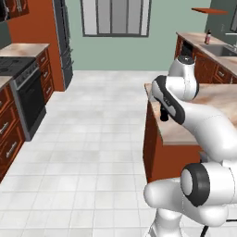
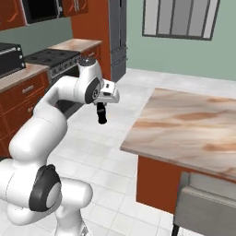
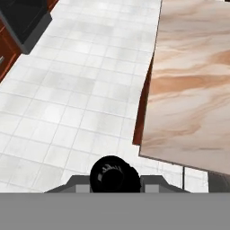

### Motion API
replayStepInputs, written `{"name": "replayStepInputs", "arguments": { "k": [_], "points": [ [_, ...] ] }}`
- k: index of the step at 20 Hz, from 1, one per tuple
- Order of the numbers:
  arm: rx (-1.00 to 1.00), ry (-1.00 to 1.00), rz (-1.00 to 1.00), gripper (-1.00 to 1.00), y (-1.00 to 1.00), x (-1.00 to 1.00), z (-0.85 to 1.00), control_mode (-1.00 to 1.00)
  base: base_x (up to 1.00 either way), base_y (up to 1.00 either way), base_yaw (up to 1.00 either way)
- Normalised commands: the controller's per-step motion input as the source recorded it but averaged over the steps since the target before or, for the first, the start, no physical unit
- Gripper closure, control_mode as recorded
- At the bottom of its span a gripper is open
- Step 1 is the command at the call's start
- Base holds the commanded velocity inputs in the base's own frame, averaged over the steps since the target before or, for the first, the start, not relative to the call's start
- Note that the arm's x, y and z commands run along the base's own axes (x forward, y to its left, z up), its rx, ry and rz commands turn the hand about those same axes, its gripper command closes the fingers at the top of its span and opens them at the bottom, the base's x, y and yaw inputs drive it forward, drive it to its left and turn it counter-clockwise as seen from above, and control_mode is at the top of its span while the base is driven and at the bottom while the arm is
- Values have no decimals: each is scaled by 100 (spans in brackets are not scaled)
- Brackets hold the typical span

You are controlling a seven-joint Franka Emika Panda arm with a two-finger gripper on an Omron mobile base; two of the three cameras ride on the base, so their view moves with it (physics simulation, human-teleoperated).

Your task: Place the large bottle from the dining counter next to the other large bottle outside the sink, and place the small bottle from the dining counter next to the other small bottle inside the sink.

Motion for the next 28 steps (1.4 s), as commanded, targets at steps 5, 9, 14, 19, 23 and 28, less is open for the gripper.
{"name": "replayStepInputs", "arguments": {
  "k": [5,9,14,19,23,28],
  "points": [
    [0,0,0,100,0,0,0,100,73,70,-4],
    [0,0,0,100,0,0,0,100,92,51,-5],
    [0,0,0,100,0,0,0,100,94,40,-6],
    [0,0,0,100,0,0,0,100,79,37,-9],
    [0,0,0,100,0,0,0,100,74,55,-11],
    [0,0,0,100,0,0,0,100,56,47,-15]
  ]
}}
